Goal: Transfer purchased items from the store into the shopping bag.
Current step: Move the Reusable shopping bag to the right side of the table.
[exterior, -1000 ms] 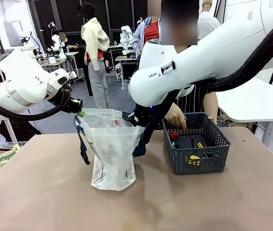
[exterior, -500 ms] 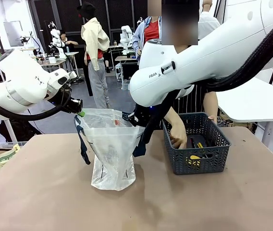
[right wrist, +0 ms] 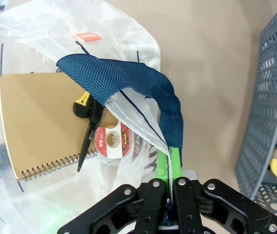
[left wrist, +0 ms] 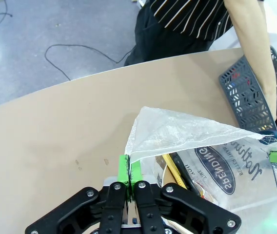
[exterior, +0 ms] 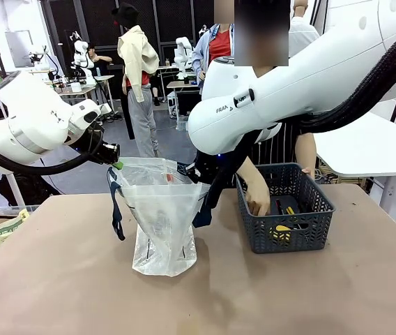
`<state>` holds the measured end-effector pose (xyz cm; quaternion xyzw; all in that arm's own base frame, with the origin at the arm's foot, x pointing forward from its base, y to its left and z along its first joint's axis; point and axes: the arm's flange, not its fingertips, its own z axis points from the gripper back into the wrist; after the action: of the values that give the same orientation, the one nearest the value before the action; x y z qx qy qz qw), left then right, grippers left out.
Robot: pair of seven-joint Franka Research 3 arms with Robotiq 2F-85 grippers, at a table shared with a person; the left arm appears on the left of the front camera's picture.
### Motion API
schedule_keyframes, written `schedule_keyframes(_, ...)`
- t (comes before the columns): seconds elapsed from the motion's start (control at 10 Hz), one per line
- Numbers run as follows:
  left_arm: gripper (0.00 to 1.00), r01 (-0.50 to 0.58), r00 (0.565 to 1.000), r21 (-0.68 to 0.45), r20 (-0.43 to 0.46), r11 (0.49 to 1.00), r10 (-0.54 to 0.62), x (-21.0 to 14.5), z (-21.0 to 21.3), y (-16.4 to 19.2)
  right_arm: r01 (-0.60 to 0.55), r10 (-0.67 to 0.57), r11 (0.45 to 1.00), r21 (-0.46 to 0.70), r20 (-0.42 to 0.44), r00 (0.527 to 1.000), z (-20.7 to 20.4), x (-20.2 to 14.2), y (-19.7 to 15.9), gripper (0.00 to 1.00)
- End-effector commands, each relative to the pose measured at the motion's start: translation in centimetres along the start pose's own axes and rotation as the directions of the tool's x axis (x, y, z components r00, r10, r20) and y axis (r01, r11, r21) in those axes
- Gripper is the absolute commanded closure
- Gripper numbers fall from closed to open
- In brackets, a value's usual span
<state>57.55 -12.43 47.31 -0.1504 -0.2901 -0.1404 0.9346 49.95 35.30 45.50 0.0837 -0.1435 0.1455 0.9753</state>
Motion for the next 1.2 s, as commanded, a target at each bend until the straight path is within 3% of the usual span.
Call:
schedule_keyframes(0.0, 1.00, -0.010, 1.000, 0.000, 0.006, 1.000, 0.010, -0.25, 0.44, 0.17, 0.010, -0.010, 1.000, 0.001, -0.003, 1.000, 0.13, -0.31, -0.35, 1.00)
schedule_keyframes(1.1, 1.00, -0.010, 1.000, 0.000, 0.006, 1.000, 0.010, -0.25, 0.44, 0.17, 0.010, -0.010, 1.000, 0.001, -0.003, 1.000, 0.13, -0.31, -0.35, 1.00)
